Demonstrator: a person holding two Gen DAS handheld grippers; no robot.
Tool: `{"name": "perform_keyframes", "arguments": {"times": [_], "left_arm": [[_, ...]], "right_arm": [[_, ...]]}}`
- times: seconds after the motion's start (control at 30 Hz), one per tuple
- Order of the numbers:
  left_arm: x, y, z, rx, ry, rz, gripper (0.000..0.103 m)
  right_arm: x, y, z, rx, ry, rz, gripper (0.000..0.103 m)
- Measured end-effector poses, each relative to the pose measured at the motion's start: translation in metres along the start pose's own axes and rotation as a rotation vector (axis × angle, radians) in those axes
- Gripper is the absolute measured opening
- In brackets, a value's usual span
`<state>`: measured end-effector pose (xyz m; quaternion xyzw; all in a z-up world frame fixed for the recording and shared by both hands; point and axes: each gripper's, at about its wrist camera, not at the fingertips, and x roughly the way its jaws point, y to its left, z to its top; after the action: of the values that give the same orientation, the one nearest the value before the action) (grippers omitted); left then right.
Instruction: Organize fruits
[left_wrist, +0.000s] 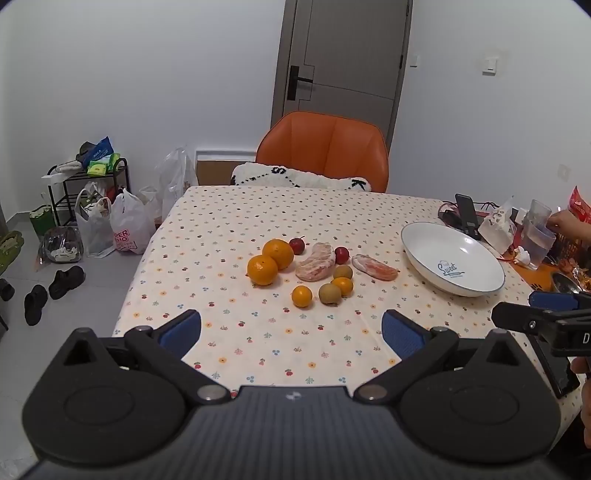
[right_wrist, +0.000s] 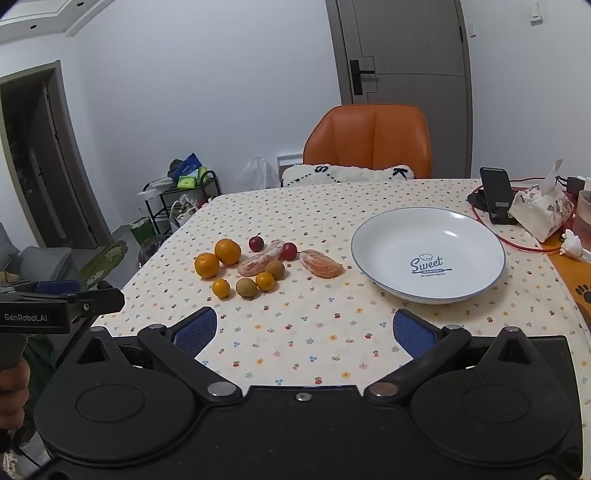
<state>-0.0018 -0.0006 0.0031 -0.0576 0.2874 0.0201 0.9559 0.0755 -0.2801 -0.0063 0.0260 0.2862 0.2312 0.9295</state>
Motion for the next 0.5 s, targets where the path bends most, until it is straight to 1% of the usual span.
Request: {"name": "perform_keyframes", "arguments": {"times": [0.5], "left_arm": [[-0.0034, 0.0008, 0.0015, 0.002, -0.003, -0.002, 0.103]], "right_arm": [[-0.0003, -0.0011, 0.0004, -0.001, 0.004, -0.002, 0.103]]}}
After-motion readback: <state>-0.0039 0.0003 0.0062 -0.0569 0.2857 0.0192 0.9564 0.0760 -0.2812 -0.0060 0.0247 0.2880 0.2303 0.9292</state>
